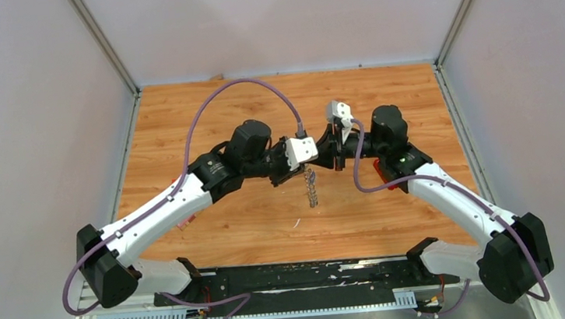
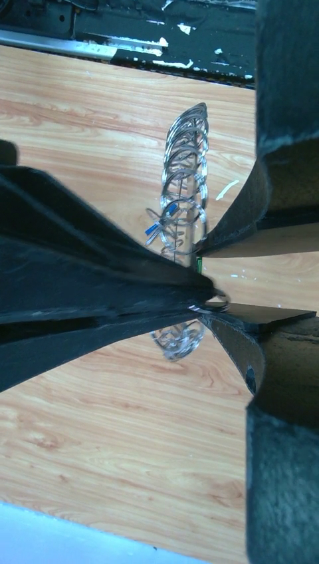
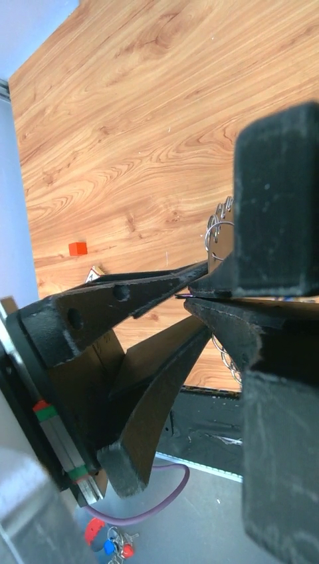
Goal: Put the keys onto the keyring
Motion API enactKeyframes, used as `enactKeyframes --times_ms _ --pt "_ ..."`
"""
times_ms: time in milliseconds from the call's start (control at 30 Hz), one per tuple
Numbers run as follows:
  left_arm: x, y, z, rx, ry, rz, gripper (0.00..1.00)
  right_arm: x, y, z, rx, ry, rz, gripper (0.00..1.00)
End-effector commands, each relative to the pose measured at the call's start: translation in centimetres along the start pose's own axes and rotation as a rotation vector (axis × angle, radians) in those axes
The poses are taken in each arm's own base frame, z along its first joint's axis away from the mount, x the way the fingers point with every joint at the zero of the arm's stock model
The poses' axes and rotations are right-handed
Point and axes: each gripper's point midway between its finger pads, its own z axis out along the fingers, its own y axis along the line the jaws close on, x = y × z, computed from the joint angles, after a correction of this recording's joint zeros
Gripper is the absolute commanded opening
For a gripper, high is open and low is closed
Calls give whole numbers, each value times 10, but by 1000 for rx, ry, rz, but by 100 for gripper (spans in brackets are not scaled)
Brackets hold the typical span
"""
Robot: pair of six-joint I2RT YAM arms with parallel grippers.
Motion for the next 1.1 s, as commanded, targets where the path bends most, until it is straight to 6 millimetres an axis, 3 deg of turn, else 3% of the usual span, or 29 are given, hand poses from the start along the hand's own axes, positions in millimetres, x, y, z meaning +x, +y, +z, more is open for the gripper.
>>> enactKeyframes --times_ms 0,167,333,500,633,733,1067 --pt "-18 10 -28 -81 -91 78 43 -25 1 -8 -20 -67 -100 0" --pt "-14 11 -51 -94 -122 107 66 -30 12 -15 -101 -88 -120 0" --pt "-26 0 -54 -36 -187 135 68 -33 25 -16 -176 -112 -98 0" --pt "-32 4 -44 -22 -198 127 62 -35 31 -17 -211 -113 -100 0" --pt "-38 0 -40 16 -212 127 46 -34 32 -17 -223 -109 -100 0" --pt "-38 0 -41 15 -214 131 40 -31 32 -17 -232 -102 -97 0" --pt "-50 -17 -54 80 -282 137 40 -23 32 -15 -271 -77 -88 0"
